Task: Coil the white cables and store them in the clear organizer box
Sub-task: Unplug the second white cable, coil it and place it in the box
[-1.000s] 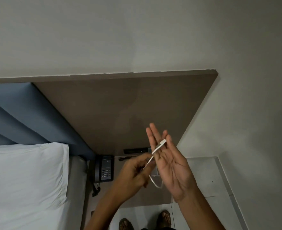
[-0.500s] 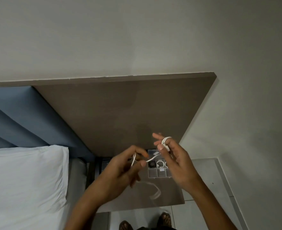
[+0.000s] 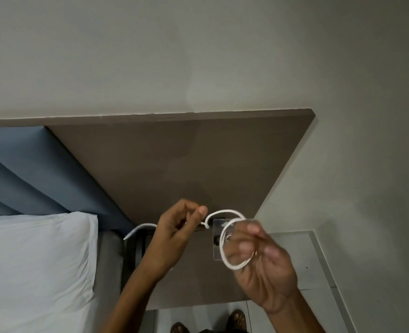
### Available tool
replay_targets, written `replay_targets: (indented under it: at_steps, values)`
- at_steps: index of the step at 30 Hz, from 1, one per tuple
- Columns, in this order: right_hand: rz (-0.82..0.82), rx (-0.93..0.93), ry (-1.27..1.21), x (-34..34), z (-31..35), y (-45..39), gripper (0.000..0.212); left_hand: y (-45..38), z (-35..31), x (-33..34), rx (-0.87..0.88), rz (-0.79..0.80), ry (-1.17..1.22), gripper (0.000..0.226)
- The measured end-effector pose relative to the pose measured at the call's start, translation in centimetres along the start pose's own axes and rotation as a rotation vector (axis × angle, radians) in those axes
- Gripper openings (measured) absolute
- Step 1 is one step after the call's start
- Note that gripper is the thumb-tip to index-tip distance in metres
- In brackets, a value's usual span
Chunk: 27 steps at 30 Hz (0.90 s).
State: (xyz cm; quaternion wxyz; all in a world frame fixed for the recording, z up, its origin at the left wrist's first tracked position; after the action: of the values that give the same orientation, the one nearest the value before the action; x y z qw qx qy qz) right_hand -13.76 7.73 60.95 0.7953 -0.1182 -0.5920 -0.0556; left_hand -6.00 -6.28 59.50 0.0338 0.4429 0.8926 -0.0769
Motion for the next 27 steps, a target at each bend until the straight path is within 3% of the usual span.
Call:
replay_targets:
  at_steps: [6,9,11,14,17,21,27]
  values:
    - [-0.297,-0.090,-0.246,0.3,2.2,-1.9,0.028,3.4,1.7,3.2,-0.097,0.084,-0.015,0.051]
    - [-0.323,-0.154,-0.213,-0.1,2.2,-2.7,0.026,4.0,1.3,4.5,-0.121,0.175,-0.082,0.058]
    - [-0.368,-0.220,0.090,-0.7,2.8,-2.8,0.030,3.9,0.5,4.2,-0.082,0.213,-0.143,0.056]
    - [-0.463,-0.254,0.754,-1.4,3.1,-2.3,0.041,3.6,-0.7,3.3,-0.020,0.323,-0.245,0.046]
    - [-0.498,-0.262,1.181,-1.5,3.2,-2.0,0.035,3.2,-1.6,2.6,-0.002,0.425,-0.269,0.043]
    - [-0.398,-0.096,1.384,-2.1,3.0,-1.6,0.033,1.7,-3.2,1.2,0.078,0.409,-0.266,0.033]
    - [-0.332,0.135,1.266,-3.2,1.9,-0.2,0.036,-1.3,-4.7,-0.5,0.123,0.330,-0.190,0.030]
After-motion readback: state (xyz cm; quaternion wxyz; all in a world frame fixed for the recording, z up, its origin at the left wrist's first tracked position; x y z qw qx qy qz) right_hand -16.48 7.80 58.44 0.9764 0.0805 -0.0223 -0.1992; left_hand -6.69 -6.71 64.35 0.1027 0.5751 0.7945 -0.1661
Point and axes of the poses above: each hand's wrist, its own y-axis away from the middle knuckle, its own x-axis out of the palm, z = x × y, the point moved 5 cm from there along -y, towards the middle knuckle, and after that the axes turned 1 degree about x, right-handed, at the moved point
